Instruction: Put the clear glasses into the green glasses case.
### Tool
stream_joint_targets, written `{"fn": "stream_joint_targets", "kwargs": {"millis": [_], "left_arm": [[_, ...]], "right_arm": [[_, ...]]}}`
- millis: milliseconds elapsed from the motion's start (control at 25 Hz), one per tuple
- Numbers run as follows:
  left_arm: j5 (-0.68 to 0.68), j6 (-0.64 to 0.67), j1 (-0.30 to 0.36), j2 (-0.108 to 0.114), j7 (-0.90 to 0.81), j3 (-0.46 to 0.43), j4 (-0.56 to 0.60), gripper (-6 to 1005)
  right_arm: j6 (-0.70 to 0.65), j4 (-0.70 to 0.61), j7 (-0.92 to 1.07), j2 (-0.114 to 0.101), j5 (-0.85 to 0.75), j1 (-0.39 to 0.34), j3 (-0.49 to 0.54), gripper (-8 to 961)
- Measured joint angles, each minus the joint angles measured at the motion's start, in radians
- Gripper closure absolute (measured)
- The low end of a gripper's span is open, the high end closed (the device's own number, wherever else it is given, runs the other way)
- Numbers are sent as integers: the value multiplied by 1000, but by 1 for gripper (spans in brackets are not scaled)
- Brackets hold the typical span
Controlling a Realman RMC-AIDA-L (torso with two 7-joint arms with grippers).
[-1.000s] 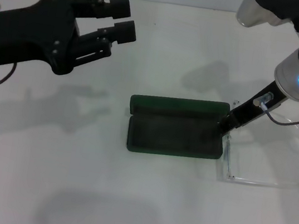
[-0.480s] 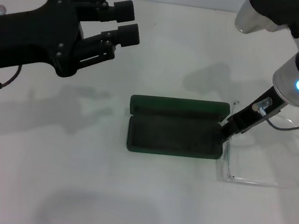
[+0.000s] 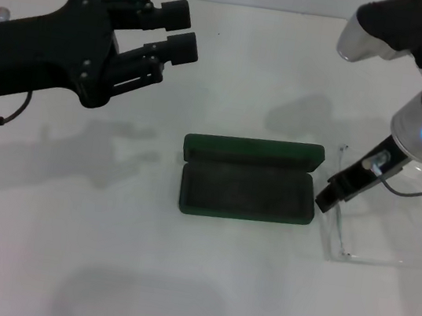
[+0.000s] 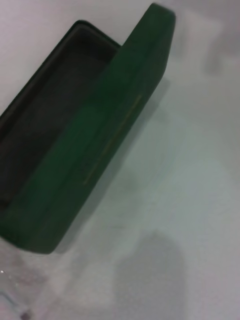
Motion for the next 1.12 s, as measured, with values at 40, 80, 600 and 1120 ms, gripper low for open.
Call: {"fn": "stream_joint_targets", "kwargs": {"millis": [40,80,600,1120], "left_arm": [[0,0,0,0,0,0,0,629],[0,0,0,0,0,-1,-1,629],[-3,0,-9,2,0,-4,-37,631],[-18,0,-8,-3,-7,-2,-44,632]], "right_arm": [[0,-3,-1,-1,0,-6,0,482],[-1,-6,-3,-2,1,-14,0,495],[-21,-134,-51,-13,5,-153,45,749],[-140,-340,-318,-15,149,-370,450,814]]}}
